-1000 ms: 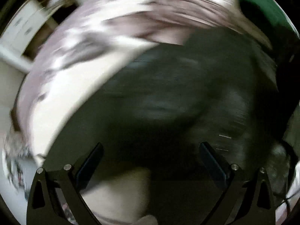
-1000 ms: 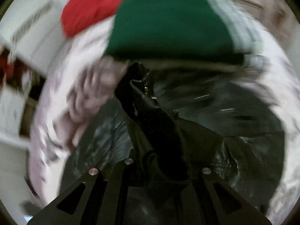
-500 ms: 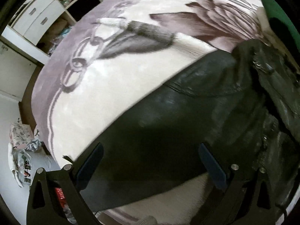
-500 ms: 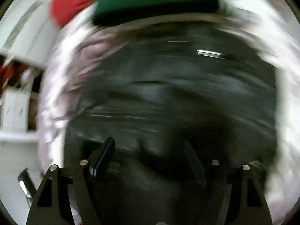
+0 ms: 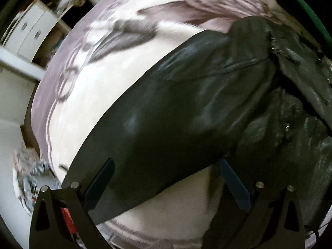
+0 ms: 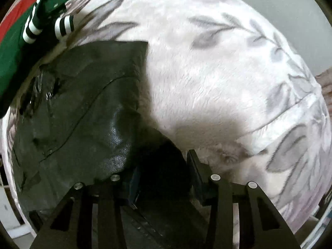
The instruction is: Fold large clothes
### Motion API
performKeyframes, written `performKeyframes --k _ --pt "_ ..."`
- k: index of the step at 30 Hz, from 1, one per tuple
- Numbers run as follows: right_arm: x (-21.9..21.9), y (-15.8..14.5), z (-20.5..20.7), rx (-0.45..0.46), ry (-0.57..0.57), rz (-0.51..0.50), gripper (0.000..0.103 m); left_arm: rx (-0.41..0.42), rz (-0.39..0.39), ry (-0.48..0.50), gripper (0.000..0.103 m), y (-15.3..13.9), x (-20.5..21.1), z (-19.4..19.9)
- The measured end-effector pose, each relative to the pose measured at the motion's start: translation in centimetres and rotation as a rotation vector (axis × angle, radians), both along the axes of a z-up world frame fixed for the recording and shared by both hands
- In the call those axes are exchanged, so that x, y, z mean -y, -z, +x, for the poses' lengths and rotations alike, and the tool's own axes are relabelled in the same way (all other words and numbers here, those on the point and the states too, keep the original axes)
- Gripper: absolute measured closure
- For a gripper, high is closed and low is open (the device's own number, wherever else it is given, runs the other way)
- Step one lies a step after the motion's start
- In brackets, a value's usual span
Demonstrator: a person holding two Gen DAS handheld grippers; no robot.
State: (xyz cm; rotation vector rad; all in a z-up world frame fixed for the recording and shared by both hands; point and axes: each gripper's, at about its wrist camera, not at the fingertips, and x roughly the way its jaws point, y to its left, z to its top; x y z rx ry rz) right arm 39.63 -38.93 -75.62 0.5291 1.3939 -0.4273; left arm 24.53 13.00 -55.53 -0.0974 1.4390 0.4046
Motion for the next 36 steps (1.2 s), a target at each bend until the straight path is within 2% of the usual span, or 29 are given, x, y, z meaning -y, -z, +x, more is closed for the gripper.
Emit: performKeyframes --k 3,5,6,10,12,14,15,16,19,21,23,24,25,28,29,30,31,33,36 --pt "-1.0 -1.8 -0.9 -0.045 -0.083 -0.019 0.056 -0.013 -0.044 -0.108 0.000 -0.5 -3.0 -3.1" --pt "-1.6 -3.7 -2.5 -0.055 -0.106 0.007 0.056 -0.013 -0.093 -0.194 0.000 -0.7 -4.9 -5.5" --pt "-1.6 -4.7 -3.6 -0.055 -0.110 0.035 0.056 -0.011 -0.134 -0.270 0.000 -0.7 -6.3 -7.4" --pt "-4.8 -6.8 -6.3 -0.085 -0.169 0.126 0.055 0.004 -0.372 -0.575 0.000 1.5 -10.4 -13.9" --pt "-8.0 -7.3 -5.9 -0.094 -0.223 0.146 0.052 0.065 -0.515 -0.748 0.000 3.6 -11.9 -17.0" --pt "-10.8 -7.2 -4.9 -0.114 -0.275 0.147 0.051 0.124 -0.616 -0.850 0.003 5.2 -12.7 -18.4" --pt "-12.0 -6.7 -4.5 -0.118 -0.297 0.154 0.051 0.160 -0.655 -0.899 0.007 5.9 -13.2 -18.9" --pt "-13.6 -6.6 -4.5 -0.115 -0.316 0.164 0.051 0.218 -0.702 -0.961 0.009 6.7 -13.9 -19.2" --pt "-16.8 -6.8 -3.3 -0.090 -0.362 0.196 0.051 0.311 -0.707 -1.111 0.010 7.8 -16.1 -19.5" --pt "-18.5 -7.1 -3.2 -0.079 -0.384 0.199 0.051 0.336 -0.690 -1.191 0.011 8.1 -17.2 -19.6" --pt "-20.0 -6.7 -3.2 -0.083 -0.396 0.200 0.051 0.328 -0.654 -1.264 0.018 7.7 -17.7 -19.5" --pt "-20.5 -6.5 -3.2 -0.088 -0.399 0.201 0.051 0.321 -0.631 -1.286 0.025 7.3 -17.8 -19.5" --pt "-21.3 -6.0 -3.2 -0.093 -0.400 0.203 0.051 0.314 -0.603 -1.282 0.036 6.8 -17.8 -19.7" --pt "-22.9 -5.3 -2.4 -0.109 -0.394 0.211 0.051 0.291 -0.522 -1.216 0.055 5.5 -17.5 -19.1" --pt "-23.1 -5.1 -2.8 -0.116 -0.391 0.213 0.051 0.283 -0.510 -1.190 0.058 5.4 -17.8 -18.7" --pt "-23.7 -4.7 -2.3 -0.121 -0.390 0.214 0.051 0.277 -0.506 -1.168 0.066 5.4 -18.0 -18.5" --pt "-25.1 -3.8 -0.8 -0.128 -0.388 0.216 0.051 0.279 -0.504 -1.156 0.080 5.4 -18.2 -18.4" --pt "-26.1 -2.9 -0.9 -0.141 -0.386 0.217 0.051 0.305 -0.496 -1.126 0.094 5.0 -18.8 -18.4" --pt "-26.8 -2.2 -0.9 -0.148 -0.378 0.215 0.051 0.437 -0.431 -1.051 0.096 1.4 -21.5 -17.5"
